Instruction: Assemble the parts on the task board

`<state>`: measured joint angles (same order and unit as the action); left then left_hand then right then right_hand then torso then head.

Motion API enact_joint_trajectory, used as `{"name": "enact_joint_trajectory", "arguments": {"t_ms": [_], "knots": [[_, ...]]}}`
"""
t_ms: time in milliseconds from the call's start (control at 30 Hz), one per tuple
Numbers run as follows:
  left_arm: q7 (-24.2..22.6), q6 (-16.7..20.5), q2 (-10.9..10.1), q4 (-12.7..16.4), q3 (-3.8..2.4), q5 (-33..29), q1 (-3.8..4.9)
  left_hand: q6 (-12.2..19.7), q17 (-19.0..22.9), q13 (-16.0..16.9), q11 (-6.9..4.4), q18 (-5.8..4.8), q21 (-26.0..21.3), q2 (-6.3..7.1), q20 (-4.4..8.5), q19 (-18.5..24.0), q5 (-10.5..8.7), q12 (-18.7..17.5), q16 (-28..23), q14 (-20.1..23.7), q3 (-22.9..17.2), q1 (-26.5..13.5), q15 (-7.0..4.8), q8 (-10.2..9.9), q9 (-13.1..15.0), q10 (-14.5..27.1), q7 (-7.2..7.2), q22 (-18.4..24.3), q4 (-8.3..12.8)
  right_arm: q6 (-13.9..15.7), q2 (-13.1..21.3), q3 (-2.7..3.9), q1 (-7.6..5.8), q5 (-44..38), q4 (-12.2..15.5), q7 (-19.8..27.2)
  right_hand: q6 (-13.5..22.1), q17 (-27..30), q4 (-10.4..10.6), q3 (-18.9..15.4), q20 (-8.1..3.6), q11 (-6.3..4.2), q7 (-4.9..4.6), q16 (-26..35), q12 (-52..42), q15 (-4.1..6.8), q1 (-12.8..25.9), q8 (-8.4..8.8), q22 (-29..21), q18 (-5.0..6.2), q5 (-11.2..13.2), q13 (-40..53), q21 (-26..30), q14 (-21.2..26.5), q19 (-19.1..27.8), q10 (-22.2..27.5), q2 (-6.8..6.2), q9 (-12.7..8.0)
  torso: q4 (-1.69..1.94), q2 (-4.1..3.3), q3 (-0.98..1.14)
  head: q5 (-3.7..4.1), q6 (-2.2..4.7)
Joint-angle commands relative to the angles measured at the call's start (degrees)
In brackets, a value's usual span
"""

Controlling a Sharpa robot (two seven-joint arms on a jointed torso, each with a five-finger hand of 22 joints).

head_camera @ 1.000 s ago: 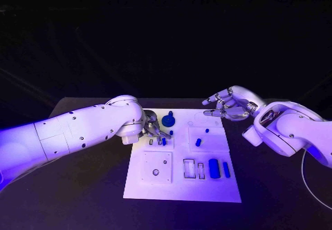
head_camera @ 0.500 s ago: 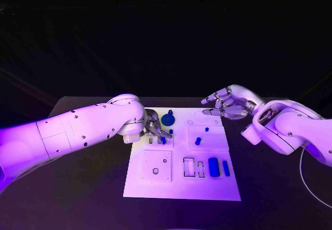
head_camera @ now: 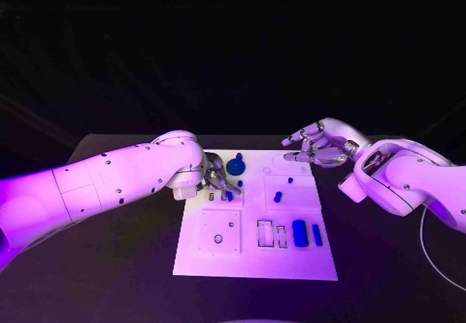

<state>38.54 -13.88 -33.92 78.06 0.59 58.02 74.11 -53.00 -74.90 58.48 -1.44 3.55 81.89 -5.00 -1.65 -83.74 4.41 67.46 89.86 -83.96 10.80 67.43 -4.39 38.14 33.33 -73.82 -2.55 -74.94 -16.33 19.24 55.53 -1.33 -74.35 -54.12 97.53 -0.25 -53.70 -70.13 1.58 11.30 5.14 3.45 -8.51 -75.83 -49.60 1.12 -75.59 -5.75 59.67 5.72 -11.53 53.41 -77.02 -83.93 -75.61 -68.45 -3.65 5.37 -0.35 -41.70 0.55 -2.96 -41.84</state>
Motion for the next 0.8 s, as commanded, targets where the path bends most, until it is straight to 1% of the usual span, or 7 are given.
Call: {"name": "enact_joint_trajectory", "arguments": {"t_ms": [33, 333, 433, 467, 567, 700, 800], "knots": [[0.04, -1.51, 0.23, -0.12, 0.02, 0.24, 0.05, 0.41, -15.10, 0.06, -0.04, -0.62, 0.36, -0.06, 0.03, -0.23, 0.29, 0.21, 0.14, -6.04, 0.05, 0.89, -0.38, 0.25, 0.19, -0.16, 0.14, -0.45, 0.36, -0.82, -0.10, 0.00, 0.01, 0.11, -0.04, -0.09, -0.34, 0.04, 0.01, -0.29, -0.29, -0.17, -0.05, 0.24, 0.31, 0.08, 0.37, -0.31, -0.03, 0.27, -0.33, -0.05, 0.31, -2.22, 0.10, -0.09, 0.25, 0.09, -0.02, 0.00, 0.00, 0.03, -0.12], [0.03, -1.98, 0.34, -0.15, 0.04, 0.24, 0.05, 0.53, -15.10, 0.14, -0.06, -0.63, 0.43, -0.12, 0.05, -0.21, 0.47, 0.19, 0.14, -6.04, -0.14, 2.52, -0.39, 0.31, 0.85, -0.18, 0.16, -0.61, 0.89, -0.95, -0.17, -0.01, 0.02, 0.22, -0.10, -0.06, -0.34, 0.04, 0.01, -0.29, -0.29, -0.17, -0.05, 0.24, 0.31, 0.08, 0.37, -0.31, -0.03, 0.27, -0.33, -0.05, 0.31, -2.22, 0.10, -0.09, 0.25, 0.09, 0.01, -0.01, 0.01, 0.09, -0.33], [0.03, -1.82, 0.39, -0.15, 0.04, 0.21, 0.05, 0.65, -15.10, 0.10, -0.13, -0.60, 0.36, -0.93, 0.08, -0.11, 0.60, 0.09, 0.14, -6.04, -1.17, 4.46, -0.45, 0.28, 1.22, -0.12, 0.24, -0.51, 1.74, -0.99, -0.21, -0.01, 0.02, 0.22, -0.13, -0.05, -0.36, 0.06, 0.01, -0.28, -0.30, -0.19, -0.04, 0.27, 0.33, 0.10, 0.35, -0.33, -0.07, 0.28, -0.47, -0.09, 0.33, -2.22, 0.12, -0.08, 0.31, 0.09, 0.03, 0.01, 0.01, 0.10, -0.35], [0.02, -1.76, 0.40, -0.15, 0.04, 0.18, 0.05, 0.74, -15.10, 0.10, -0.19, -0.60, 0.36, -1.38, 0.10, -0.10, 0.66, 0.07, 0.14, -6.04, -1.77, 5.37, -0.50, 0.24, 1.33, -0.11, 0.31, -0.54, 2.18, -1.00, -0.21, -0.01, 0.02, 0.22, -0.13, -0.05, -0.36, 0.06, 0.01, -0.28, -0.30, -0.19, -0.04, 0.27, 0.33, 0.10, 0.35, -0.33, -0.07, 0.28, -0.47, -0.09, 0.33, -2.22, 0.12, -0.08, 0.31, 0.09, 0.03, 0.01, 0.01, 0.10, -0.35], [-0.05, -1.45, 0.41, -0.10, 0.04, -0.02, 0.05, 1.49, -15.10, 0.02, -0.62, -0.57, 0.34, -3.37, 0.39, -0.04, 0.99, -0.22, 0.14, -6.04, -5.60, 10.51, -0.86, -0.30, 1.53, 0.11, 0.76, -0.54, 4.89, -1.04, -0.23, -0.02, 0.02, 0.22, -0.14, -0.06, -0.36, 0.06, 0.01, -0.28, -0.30, -0.19, -0.04, 0.27, 0.33, 0.10, 0.35, -0.33, -0.07, 0.28, -0.47, -0.09, 0.33, -2.22, 0.12, -0.08, 0.31, 0.09, 0.02, -0.01, 0.01, 0.09, -0.40], [-0.18, -0.95, 0.38, -0.02, 0.04, -0.67, 0.04, 2.11, -15.10, -0.16, -0.77, -0.58, 0.34, -3.55, 0.64, 0.02, 1.28, -0.71, 0.14, -6.04, -9.47, 14.06, -1.05, -1.04, 1.63, 0.43, 0.86, -0.60, 6.90, -1.09, -0.28, -0.02, 0.03, 0.22, -0.20, -0.05, -0.36, 0.06, 0.01, -0.28, -0.30, -0.19, -0.04, 0.27, 0.33, 0.10, 0.35, -0.33, -0.07, 0.28, -0.47, -0.09, 0.33, -2.22, 0.12, -0.08, 0.31, 0.09, -0.02, 0.00, 0.03, 0.08, -0.50], [-0.31, -0.27, 0.30, 0.08, 0.04, -1.14, 0.03, 2.53, -15.10, -0.42, -0.68, -0.59, 0.34, -3.07, 0.74, 0.06, 1.76, -1.24, 0.14, -6.04, -13.33, 15.92, -1.03, -1.65, 1.69, 0.70, 0.60, -0.67, 7.94, -1.14, -0.33, -0.03, 0.03, 0.22, -0.26, -0.05, -0.36, 0.06, 0.01, -0.28, -0.30, -0.19, -0.04, 0.27, 0.33, 0.10, 0.35, -0.33, -0.07, 0.28, -0.47, -0.09, 0.33, -2.22, 0.12, -0.08, 0.31, 0.09, -0.03, 0.01, 0.03, 0.08, -0.53]]}}
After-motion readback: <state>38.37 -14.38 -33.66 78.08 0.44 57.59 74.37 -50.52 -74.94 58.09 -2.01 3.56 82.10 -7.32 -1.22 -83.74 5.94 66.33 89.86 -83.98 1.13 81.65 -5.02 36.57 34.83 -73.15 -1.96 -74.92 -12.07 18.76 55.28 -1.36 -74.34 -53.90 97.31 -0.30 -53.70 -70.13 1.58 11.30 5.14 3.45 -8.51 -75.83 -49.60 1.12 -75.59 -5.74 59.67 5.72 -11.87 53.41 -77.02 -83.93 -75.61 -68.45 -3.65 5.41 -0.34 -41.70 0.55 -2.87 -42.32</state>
